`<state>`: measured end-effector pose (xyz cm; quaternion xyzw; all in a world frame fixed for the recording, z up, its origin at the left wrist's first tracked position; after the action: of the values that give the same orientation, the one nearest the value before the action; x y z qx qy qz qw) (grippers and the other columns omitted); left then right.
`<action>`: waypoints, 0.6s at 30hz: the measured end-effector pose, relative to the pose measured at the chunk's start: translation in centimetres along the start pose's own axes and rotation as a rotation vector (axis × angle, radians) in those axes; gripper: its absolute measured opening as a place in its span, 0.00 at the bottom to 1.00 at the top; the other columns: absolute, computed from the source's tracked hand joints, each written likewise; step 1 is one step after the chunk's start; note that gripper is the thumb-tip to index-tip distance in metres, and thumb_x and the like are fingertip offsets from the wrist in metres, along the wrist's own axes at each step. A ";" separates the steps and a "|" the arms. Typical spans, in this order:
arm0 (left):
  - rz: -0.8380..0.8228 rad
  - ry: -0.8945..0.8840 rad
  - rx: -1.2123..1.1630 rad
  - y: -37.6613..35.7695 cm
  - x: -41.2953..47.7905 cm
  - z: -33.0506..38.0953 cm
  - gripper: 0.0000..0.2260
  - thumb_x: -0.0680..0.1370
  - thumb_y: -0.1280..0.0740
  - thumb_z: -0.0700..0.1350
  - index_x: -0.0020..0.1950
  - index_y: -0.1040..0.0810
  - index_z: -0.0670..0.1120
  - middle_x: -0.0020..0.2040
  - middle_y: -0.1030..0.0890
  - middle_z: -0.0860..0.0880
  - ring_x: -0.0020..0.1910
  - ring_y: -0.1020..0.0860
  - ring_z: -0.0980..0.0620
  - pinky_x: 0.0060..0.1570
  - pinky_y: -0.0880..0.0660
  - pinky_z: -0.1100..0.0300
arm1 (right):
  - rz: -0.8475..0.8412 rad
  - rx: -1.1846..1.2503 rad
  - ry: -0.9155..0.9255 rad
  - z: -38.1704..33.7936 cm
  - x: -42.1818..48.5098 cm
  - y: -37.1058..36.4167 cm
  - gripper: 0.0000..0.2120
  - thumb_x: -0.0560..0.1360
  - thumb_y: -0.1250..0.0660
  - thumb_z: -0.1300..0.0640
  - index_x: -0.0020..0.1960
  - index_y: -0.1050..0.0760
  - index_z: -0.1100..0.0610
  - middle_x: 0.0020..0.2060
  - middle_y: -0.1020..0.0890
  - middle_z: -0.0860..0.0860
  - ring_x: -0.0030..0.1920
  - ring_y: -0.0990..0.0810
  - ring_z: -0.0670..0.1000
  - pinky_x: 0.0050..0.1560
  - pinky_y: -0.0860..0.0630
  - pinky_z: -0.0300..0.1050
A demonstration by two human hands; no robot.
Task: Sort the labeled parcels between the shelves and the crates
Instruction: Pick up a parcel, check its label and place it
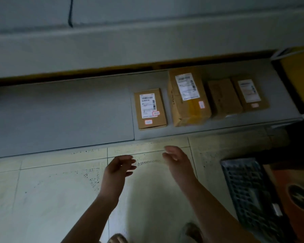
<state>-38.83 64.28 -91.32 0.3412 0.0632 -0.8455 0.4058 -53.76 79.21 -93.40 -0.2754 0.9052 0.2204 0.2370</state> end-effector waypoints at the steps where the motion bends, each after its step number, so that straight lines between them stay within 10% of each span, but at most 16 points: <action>1: 0.012 -0.008 0.017 -0.3 1.7 -0.9 0.11 0.80 0.37 0.32 0.54 0.18 0.43 0.51 0.14 0.46 0.51 0.16 0.45 0.53 0.21 0.52 | -0.006 -0.073 0.031 0.4 1.7 -0.3 0.13 0.79 0.32 0.54 0.63 0.24 0.49 0.63 0.23 0.47 0.62 0.24 0.46 0.60 0.25 0.44; 10: -0.018 -0.162 0.261 -5.7 15.3 -1.1 0.18 0.82 0.37 0.41 0.72 0.29 0.50 0.60 0.23 0.50 0.57 0.24 0.49 0.47 0.29 0.63 | -0.019 -0.297 0.221 1.9 15.8 -4.2 0.33 0.78 0.33 0.52 0.79 0.45 0.47 0.77 0.39 0.48 0.75 0.34 0.53 0.72 0.33 0.51; 15: -0.075 -0.262 0.338 -7.1 21.9 -3.3 0.20 0.72 0.35 0.56 0.63 0.21 0.53 0.64 0.21 0.47 0.60 0.20 0.47 0.62 0.23 0.51 | 0.031 -0.319 0.245 3.3 18.8 -5.7 0.41 0.78 0.32 0.54 0.81 0.54 0.49 0.80 0.49 0.48 0.79 0.43 0.54 0.77 0.39 0.58; 18: -0.082 -0.251 0.269 -7.2 20.3 -2.7 0.12 0.77 0.34 0.50 0.58 0.18 0.51 0.58 0.18 0.50 0.55 0.19 0.50 0.51 0.24 0.61 | 0.058 -0.230 0.212 2.9 17.8 -5.5 0.32 0.79 0.34 0.58 0.79 0.45 0.53 0.76 0.39 0.50 0.72 0.32 0.53 0.68 0.31 0.46</action>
<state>-51.53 57.08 -107.37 0.2815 -0.0878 -0.8980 0.3264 -62.65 69.60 -107.02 -0.2962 0.9016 0.2989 0.1006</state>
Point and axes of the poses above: each hand's wrist, its own x-axis towards the middle knuckle, its own y-axis out of the back of the hand, z = x × y, the point moved 4 cm from there along x, towards the middle knuckle
